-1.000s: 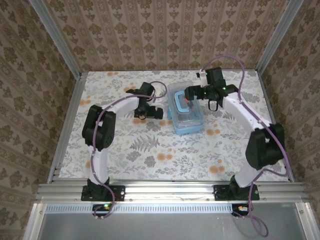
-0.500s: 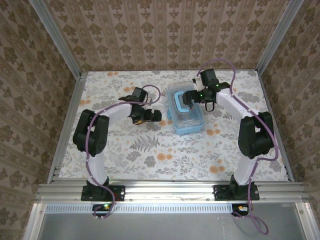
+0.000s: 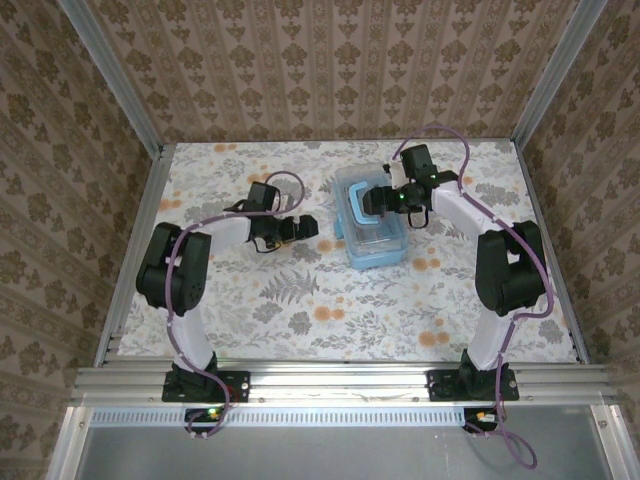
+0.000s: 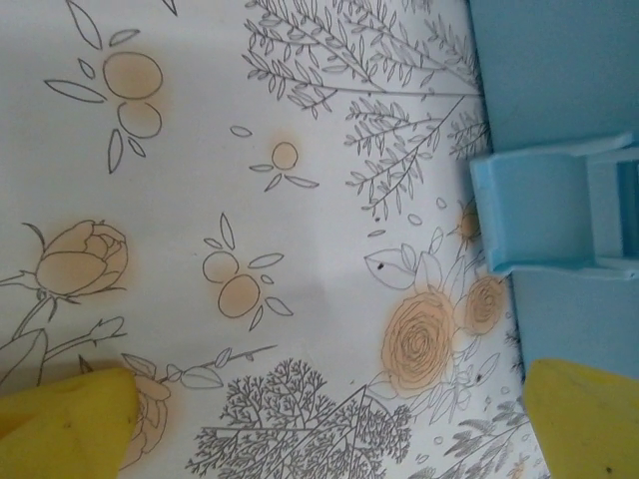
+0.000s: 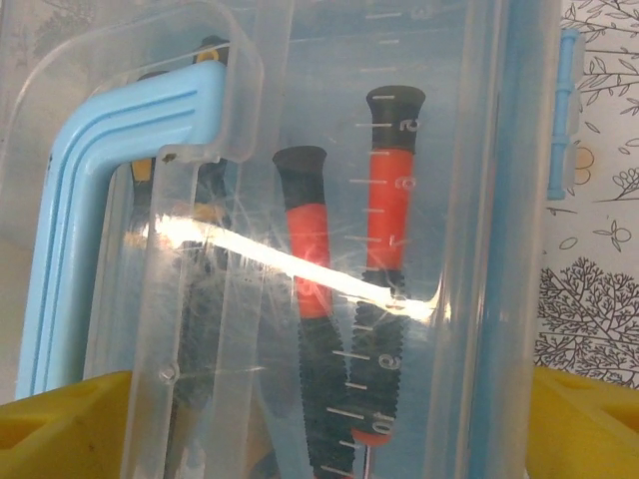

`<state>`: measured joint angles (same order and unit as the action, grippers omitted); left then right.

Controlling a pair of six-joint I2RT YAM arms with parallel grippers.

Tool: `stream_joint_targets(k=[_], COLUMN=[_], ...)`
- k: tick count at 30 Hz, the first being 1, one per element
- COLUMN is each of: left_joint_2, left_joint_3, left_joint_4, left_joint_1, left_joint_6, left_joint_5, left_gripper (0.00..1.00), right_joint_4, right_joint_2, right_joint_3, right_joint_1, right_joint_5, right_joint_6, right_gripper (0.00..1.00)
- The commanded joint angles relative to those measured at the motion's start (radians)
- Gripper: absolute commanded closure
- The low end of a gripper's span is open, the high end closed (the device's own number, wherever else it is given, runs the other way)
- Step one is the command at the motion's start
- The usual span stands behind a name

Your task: Pack the tool kit

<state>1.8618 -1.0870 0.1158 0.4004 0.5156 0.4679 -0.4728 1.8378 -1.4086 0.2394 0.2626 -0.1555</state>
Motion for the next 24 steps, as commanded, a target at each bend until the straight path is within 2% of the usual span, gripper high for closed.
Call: stream_joint_targets(k=[1, 8, 10, 13, 18, 24], left_joint_2=[0.004, 0.085, 0.094, 0.075, 0.005, -0.082], left_joint_3=[0.035, 0.067, 0.078, 0.069, 0.053, 0.084], left_joint_4=[-0.2, -0.526, -0.594, -0.523, -0.296, -0.106], left_joint_1=[0.005, 0.048, 0.05, 0.087, 0.088, 0.098], left_joint_6=[0.098, 0.293, 0.302, 0.191, -0.026, -0.299], left_joint_5=[0.103, 0.169, 0.169, 0.127, 0.042, -0.1], left_gripper=[0.0, 0.0, 0.0, 0.0, 0.0, 0.0], right_joint_4=[-0.021, -0.003, -0.007, -0.013, -0.024, -0.035], right_joint_2=[-0.005, -0.068, -0.075, -0.074, -0.059, -0.05], right_joint_3=[0.021, 0.106, 0.116, 0.116, 0.093, 0.073], right_joint_1=[0.001, 0.002, 0.002, 0.003, 0.01, 0.015], right_joint_5=[0.0, 0.008, 0.009, 0.009, 0.009, 0.007], right_joint_6=[-0.021, -0.048, -0.05, -0.052, -0.057, -0.056], right_gripper=[0.11, 0.16, 0.16, 0.16, 0.16, 0.16])
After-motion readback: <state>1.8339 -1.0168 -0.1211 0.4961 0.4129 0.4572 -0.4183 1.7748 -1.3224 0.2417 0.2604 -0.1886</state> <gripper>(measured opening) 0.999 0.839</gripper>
